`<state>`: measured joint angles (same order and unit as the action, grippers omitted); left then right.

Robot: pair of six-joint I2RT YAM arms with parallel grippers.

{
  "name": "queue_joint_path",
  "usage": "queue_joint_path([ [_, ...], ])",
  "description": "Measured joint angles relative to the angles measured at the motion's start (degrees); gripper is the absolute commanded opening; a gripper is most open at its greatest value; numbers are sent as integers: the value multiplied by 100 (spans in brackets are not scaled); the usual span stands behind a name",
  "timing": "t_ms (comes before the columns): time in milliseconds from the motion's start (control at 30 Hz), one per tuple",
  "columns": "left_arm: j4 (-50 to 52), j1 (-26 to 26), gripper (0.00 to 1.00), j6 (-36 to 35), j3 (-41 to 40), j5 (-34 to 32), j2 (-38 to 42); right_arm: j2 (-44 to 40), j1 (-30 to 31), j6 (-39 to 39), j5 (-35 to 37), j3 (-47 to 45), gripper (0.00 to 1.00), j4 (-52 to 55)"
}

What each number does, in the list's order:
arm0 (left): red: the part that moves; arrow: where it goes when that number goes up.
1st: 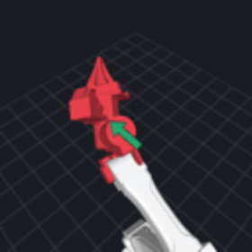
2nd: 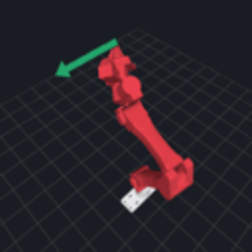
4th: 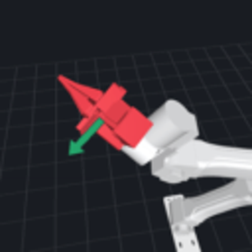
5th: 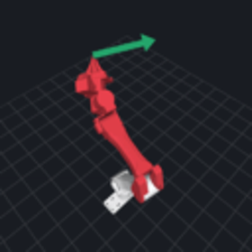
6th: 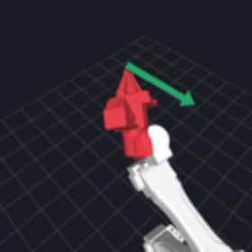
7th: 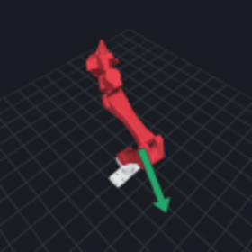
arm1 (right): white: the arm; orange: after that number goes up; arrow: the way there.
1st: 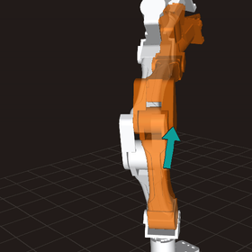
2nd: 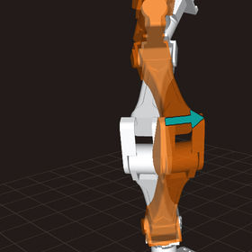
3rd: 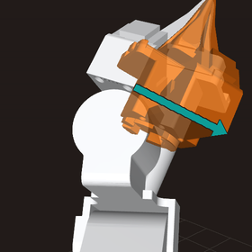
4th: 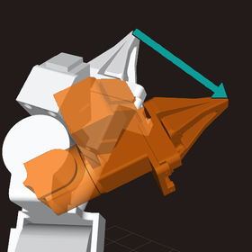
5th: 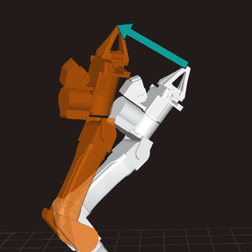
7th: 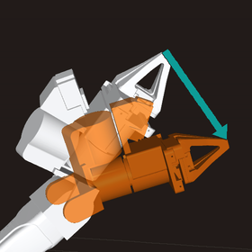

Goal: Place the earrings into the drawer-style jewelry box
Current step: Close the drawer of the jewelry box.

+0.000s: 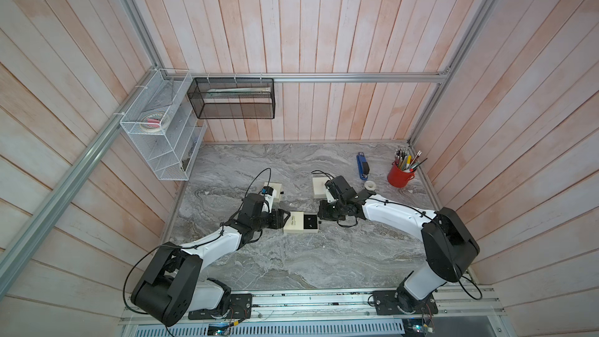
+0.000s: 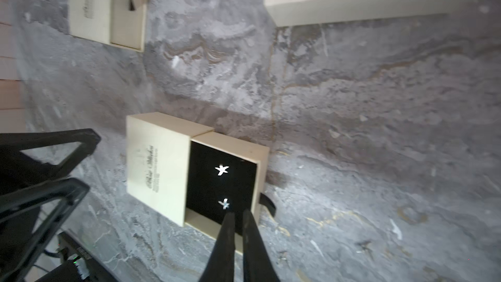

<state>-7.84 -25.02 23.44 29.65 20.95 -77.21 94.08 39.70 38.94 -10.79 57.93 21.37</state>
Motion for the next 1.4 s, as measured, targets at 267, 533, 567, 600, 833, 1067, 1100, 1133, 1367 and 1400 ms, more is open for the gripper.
queue_joint_path([
  [267, -79, 0, 62, 162, 0, 389, -391, 485, -2, -2, -136, -50, 9, 46],
  [533, -267, -17, 59, 219, 2, 715, -750, 807, 166, -2, -629, 118, 9, -310],
  [567, -280, -17, 59, 227, 2, 743, -774, 835, 186, 0, -693, 136, 9, -365],
  [600, -295, -17, 58, 234, 7, 767, -789, 870, 208, 0, -745, 162, 9, -400],
  [833, -350, -17, 57, 254, 201, 872, -896, 1145, 286, 2, -1003, 437, 9, -616],
  [1067, -304, 22, 56, 251, 575, 782, -1174, 1270, 243, 66, -1010, 562, 10, -640],
  [1100, -289, 22, 56, 251, 688, 750, -1250, 1276, 205, 90, -1012, 568, 10, -645],
  [1133, -278, 22, 56, 249, 796, 730, -1318, 1279, 166, 111, -1014, 570, 10, -662],
  [1367, -136, 92, 55, 138, 1956, 586, -2146, 1567, -304, 92, -1014, 1143, 12, -636],
  [1400, -109, 116, 55, 120, 2142, 549, -2297, 1665, -376, 57, -1012, 1283, 12, -634],
])
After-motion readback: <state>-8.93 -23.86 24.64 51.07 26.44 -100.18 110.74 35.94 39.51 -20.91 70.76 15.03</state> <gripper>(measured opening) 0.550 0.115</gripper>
